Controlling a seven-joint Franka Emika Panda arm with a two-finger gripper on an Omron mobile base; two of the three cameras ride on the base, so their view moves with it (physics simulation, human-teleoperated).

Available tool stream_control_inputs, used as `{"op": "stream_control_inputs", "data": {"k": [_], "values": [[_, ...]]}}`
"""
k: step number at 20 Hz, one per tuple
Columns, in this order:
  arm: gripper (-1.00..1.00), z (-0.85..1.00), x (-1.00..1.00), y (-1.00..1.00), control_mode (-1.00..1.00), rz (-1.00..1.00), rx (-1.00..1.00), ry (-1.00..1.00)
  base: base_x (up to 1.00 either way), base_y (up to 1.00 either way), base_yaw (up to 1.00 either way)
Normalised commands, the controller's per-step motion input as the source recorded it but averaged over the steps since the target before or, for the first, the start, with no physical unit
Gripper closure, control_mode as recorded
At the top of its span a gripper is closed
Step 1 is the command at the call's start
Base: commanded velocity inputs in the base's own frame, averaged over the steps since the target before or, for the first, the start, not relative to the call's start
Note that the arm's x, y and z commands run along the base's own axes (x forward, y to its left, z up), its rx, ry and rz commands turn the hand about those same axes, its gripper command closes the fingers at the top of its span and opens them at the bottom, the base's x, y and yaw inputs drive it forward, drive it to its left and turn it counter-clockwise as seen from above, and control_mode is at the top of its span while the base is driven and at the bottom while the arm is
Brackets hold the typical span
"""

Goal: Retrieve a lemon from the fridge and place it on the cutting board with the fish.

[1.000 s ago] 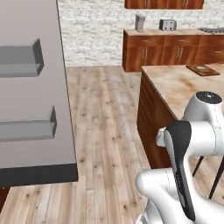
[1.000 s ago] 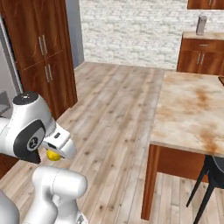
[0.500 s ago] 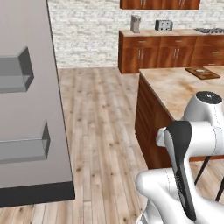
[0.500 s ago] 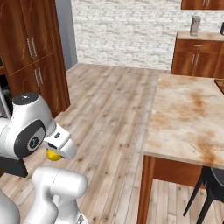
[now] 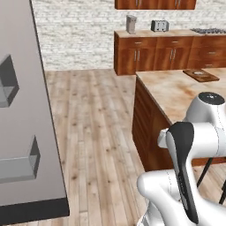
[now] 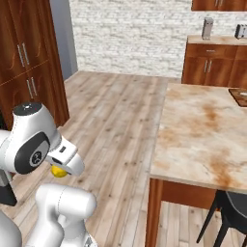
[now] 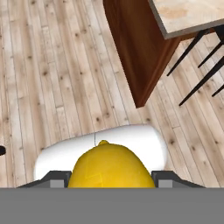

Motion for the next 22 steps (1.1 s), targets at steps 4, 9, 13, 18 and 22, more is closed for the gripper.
{"op": "stream_control_inputs", "data": {"k": [4,9,13,18,22], "values": [[1.0,0.0,0.0,0.0,1.0,0.0,0.0,0.0,0.72,-0.35,0.0],[1.0,0.0,0.0,0.0,1.0,0.0,0.0,0.0,0.79,-0.42,0.03],[1.0,0.0,0.0,0.0,1.0,0.0,0.0,0.0,0.64,-0.19,0.02],[1.0,0.0,0.0,0.0,1.0,0.0,0.0,0.0,0.66,0.0,0.0],[1.0,0.0,0.0,0.0,1.0,0.0,0.0,0.0,0.99,-0.07,0.03]]}}
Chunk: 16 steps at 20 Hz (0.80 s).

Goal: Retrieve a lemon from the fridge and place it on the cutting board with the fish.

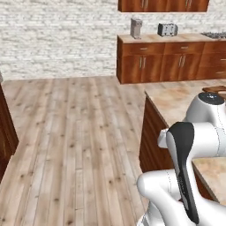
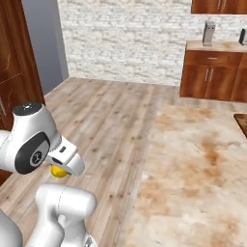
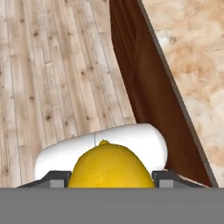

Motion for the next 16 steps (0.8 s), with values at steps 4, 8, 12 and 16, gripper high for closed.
{"op": "stream_control_inputs", "data": {"k": [4,8,12,16], "values": [[1.0,0.0,0.0,0.0,1.0,0.0,0.0,0.0,0.9,0.0,0.02],[1.0,0.0,0.0,0.0,1.0,0.0,0.0,0.0,0.98,0.0,0.02],[1.0,0.0,0.0,0.0,1.0,0.0,0.0,0.0,1.0,0.0,0.01],[1.0,0.0,0.0,0.0,1.0,0.0,0.0,0.0,1.0,0.0,0.01]]}}
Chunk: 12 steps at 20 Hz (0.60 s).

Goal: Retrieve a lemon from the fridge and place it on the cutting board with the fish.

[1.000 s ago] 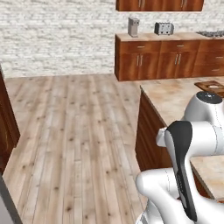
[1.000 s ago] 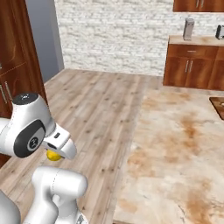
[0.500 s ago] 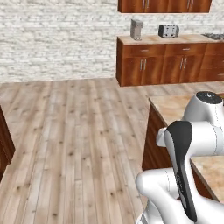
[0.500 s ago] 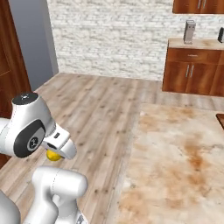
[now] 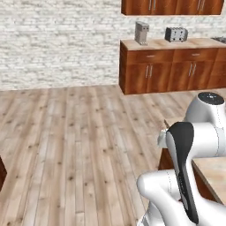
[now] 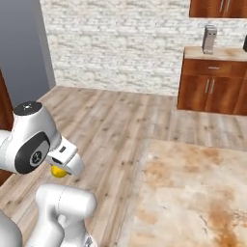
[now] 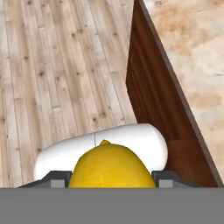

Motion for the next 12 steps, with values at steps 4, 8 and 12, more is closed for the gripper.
{"op": "stream_control_inputs", "data": {"k": [4,8,12], "values": [[1.0,0.0,0.0,0.0,1.0,0.0,0.0,0.0,1.0,0.03,0.0],[1.0,0.0,0.0,0.0,1.0,0.0,0.0,0.0,1.0,0.17,0.0],[1.0,0.0,0.0,0.0,1.0,0.0,0.0,0.0,1.0,0.32,-0.01]]}}
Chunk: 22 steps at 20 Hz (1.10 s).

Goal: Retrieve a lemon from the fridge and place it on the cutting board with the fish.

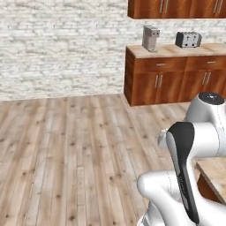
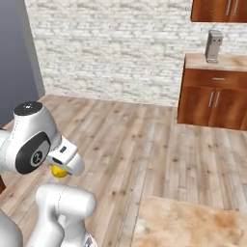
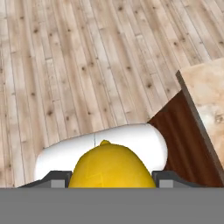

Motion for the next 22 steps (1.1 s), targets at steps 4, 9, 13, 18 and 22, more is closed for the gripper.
{"op": "stream_control_inputs", "data": {"k": [4,9,13,18,22], "values": [[1.0,0.0,0.0,0.0,1.0,0.0,0.0,0.0,1.0,0.37,-0.03],[1.0,0.0,0.0,0.0,1.0,0.0,0.0,0.0,1.0,0.29,-0.11],[1.0,0.0,0.0,0.0,1.0,0.0,0.0,0.0,1.0,0.25,-0.32],[1.0,0.0,0.0,0.0,1.0,0.0,0.0,0.0,1.0,0.3,-0.47],[1.0,0.0,0.0,0.0,1.0,0.0,0.0,0.0,1.0,0.14,-0.54]]}}
